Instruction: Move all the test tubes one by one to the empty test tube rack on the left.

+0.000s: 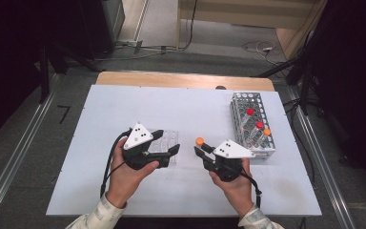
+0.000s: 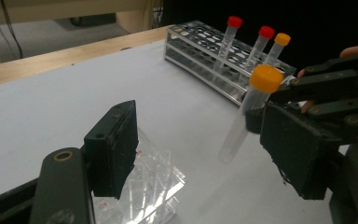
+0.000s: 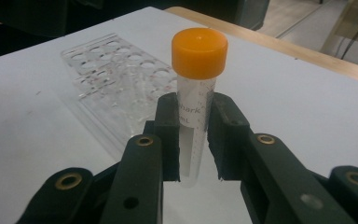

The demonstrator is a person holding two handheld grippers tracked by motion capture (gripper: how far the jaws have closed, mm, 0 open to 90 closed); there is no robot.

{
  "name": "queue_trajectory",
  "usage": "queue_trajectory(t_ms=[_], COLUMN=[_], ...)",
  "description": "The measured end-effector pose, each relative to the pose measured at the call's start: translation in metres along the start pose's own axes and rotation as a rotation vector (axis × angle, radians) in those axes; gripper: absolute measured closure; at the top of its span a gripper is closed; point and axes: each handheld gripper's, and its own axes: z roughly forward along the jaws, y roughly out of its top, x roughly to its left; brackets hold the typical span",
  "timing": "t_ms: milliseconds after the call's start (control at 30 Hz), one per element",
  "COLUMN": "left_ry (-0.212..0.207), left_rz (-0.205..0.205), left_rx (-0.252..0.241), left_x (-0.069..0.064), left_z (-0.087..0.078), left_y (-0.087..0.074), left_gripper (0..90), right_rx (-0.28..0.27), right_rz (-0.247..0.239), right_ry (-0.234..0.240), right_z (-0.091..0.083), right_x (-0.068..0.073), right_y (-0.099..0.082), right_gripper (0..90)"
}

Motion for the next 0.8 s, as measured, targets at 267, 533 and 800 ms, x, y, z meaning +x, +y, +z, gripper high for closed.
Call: queue_trajectory(t_ms=[267, 533, 800], left_ry=[-0.031, -0.048, -0.062], left_rz=[0.016, 0.028, 0.032], left_rx=[0.005, 0.006, 0.016], left_x=[-0.008, -0.012, -0.013], left_z=[0.005, 0.007, 0.007], left_y=[-0.002, -0.003, -0.004], left_gripper=[31.5, 37.8, 53.3], right_rx=[0.016, 0.017, 0.017], right_rz=[-0.016, -0.026, -0.03], right_ry=[0.041, 0.092, 0.112], right_z=[0.011, 0.017, 0.019], right_x=[0.016, 0.03, 0.037], right_y=[0.001, 0.004, 0.008], right_gripper=[72.2, 72.2, 72.2])
